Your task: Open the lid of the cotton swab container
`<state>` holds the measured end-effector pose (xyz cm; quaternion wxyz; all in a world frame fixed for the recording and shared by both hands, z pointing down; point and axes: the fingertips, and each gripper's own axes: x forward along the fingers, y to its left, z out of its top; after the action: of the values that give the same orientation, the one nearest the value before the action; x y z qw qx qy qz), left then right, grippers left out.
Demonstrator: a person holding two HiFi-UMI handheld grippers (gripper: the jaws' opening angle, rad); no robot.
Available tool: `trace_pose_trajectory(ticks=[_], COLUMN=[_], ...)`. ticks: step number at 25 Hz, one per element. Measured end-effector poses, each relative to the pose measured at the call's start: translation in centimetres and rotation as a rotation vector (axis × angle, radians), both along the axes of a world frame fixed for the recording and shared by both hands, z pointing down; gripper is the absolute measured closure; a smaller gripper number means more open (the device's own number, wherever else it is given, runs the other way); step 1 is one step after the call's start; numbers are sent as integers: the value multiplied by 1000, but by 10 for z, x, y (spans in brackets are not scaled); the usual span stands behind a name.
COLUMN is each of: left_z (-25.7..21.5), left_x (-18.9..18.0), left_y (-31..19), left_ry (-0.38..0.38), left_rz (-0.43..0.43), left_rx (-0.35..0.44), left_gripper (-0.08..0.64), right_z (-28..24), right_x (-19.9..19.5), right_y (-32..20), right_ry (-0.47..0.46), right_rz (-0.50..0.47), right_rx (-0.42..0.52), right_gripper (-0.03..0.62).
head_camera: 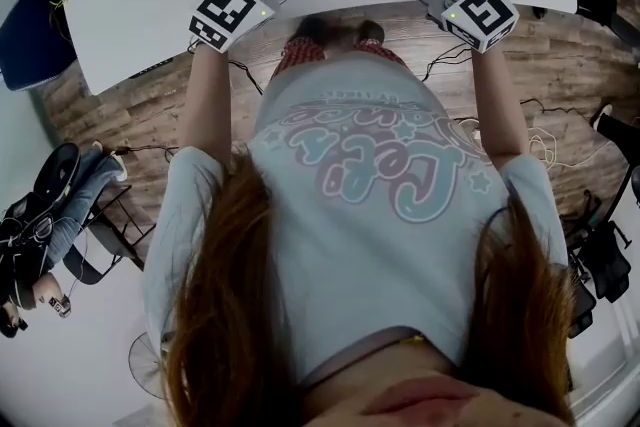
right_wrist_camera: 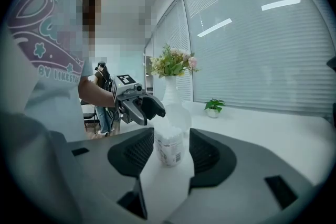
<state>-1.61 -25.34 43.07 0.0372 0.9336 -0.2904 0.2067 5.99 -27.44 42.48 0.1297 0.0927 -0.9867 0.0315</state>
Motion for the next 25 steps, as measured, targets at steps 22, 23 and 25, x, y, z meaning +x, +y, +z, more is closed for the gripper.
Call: trace_pose_trajectory(ticks=[22,23,25], left_z=[-111,-117,-125], left_x=[-13,-11,-8], left_y=[23,23,23], left_ry=[227,242,254], left_rz=[-278,-275,-277], left_rx=[127,135,151], left_gripper=[353,353,353], right_z=[-87,-90,-97], right_x=[14,15,18], right_y=[6,5,5], right_ry=[-186,-189,-202], right_rz=[131,135,143], right_rx=[91,93,92], right_gripper=[393,393,393])
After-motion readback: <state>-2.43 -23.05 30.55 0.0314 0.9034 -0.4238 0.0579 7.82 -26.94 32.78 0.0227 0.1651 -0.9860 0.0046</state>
